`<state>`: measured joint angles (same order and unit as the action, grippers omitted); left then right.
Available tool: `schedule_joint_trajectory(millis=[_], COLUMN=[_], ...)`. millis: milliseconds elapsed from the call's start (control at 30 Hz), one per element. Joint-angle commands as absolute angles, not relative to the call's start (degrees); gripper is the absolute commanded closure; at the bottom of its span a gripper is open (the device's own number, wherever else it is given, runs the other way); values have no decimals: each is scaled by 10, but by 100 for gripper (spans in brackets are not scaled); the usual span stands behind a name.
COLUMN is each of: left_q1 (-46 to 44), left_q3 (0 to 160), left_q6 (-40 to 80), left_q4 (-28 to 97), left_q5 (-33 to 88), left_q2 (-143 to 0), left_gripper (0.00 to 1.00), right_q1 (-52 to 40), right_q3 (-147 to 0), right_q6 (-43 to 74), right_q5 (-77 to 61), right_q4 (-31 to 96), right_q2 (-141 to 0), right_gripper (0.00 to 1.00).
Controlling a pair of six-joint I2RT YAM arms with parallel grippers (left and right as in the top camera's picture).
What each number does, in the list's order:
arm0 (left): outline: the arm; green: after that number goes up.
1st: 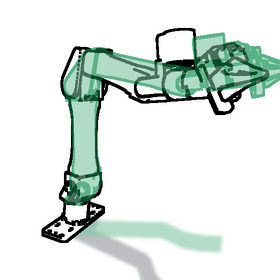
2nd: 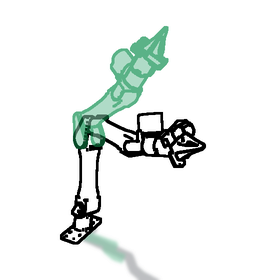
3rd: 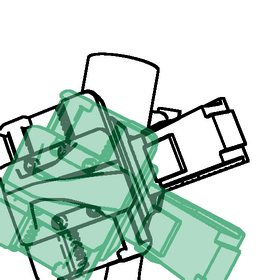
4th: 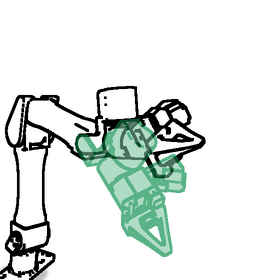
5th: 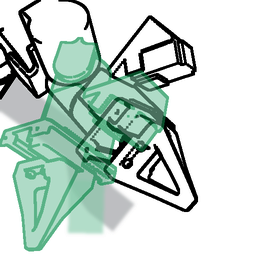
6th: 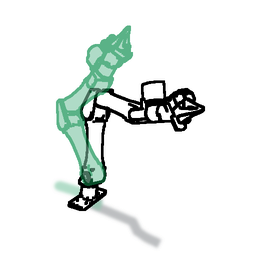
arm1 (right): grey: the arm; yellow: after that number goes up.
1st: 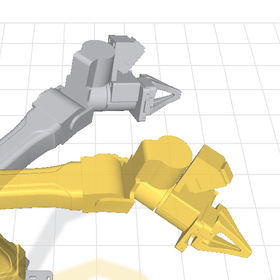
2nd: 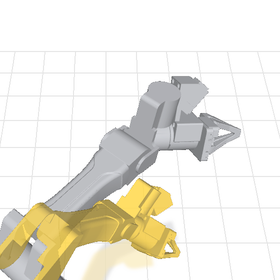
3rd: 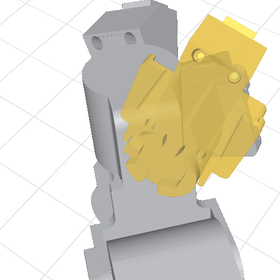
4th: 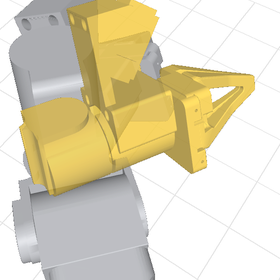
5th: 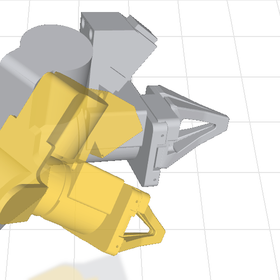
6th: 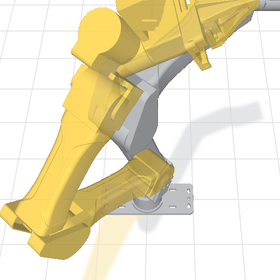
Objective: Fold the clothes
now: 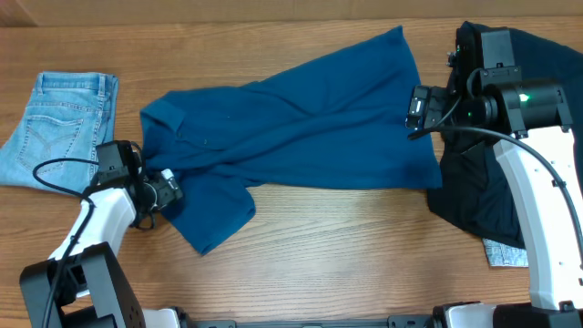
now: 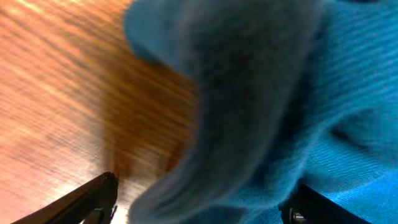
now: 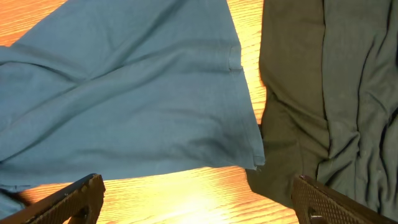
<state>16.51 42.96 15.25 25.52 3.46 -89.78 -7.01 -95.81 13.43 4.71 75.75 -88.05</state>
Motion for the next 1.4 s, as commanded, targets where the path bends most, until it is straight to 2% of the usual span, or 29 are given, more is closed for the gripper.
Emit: schedule_joint_trajectory(millis=[0, 100, 200, 267, 300, 333, 433, 600, 767, 1067, 1367], left_q1=[162, 149, 131, 120, 113, 108, 97, 97, 100, 117, 128], left_q3=[410, 403, 403, 403, 403, 403, 403, 426, 563, 821, 847], left_q6=[106, 102, 102, 102, 103, 103, 104, 120, 121, 131, 156], left_q4=[236, 231, 231, 231, 231, 233, 245, 299, 380, 460, 482], left_q5=[62, 70, 71, 71, 71, 71, 79, 164, 286, 220, 218], left_q2=[-897, -897, -897, -897, -897, -897, -897, -884, -840, -807, -809], left_gripper=[19, 34, 41, 59, 80, 95, 96, 96, 96, 96, 96], right_q1=[-70, -70, -70, -70, -70, -70, -70, -70, -70, -70, -71], right_q3=[-956, -956, -956, -956, -956, -956, -956, -956, -956, -891, -789], right_q6=[131, 131, 131, 131, 131, 131, 131, 131, 132, 132, 100], right_q5=[51, 50, 51, 50, 50, 51, 51, 51, 51, 48, -91], right_q4=[755, 755, 755, 756, 756, 756, 756, 756, 755, 747, 707], right_q2=[-883, -883, -883, -883, -883, -883, -883, -883, -884, -898, -899], right_gripper=[0, 0, 0, 0, 0, 0, 0, 0, 0, 1, 5])
